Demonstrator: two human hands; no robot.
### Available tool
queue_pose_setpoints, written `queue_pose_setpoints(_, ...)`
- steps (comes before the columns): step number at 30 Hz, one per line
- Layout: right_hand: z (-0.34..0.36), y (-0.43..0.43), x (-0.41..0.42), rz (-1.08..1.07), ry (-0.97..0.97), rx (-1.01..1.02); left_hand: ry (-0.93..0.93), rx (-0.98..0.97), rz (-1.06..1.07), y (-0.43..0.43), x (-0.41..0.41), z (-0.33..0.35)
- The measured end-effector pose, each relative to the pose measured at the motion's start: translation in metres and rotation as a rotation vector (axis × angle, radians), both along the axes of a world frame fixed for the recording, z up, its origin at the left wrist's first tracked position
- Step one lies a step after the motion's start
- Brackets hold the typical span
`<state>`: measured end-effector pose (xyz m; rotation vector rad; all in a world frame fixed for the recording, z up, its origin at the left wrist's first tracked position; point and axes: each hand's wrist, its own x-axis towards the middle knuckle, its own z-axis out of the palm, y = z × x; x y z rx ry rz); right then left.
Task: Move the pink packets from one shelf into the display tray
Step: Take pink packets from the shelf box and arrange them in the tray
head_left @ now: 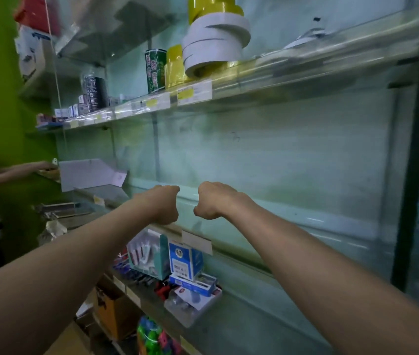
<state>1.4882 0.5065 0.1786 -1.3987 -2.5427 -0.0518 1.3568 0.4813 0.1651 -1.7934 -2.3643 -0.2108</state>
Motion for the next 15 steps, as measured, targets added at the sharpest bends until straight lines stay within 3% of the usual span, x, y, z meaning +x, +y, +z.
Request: queue_pose_setpoints(15, -0.007, 0.071, -0.102, -0.004, -0.048, -0.015, -0.04, -0.006, 0.007, 0.075, -0.11, -0.01)
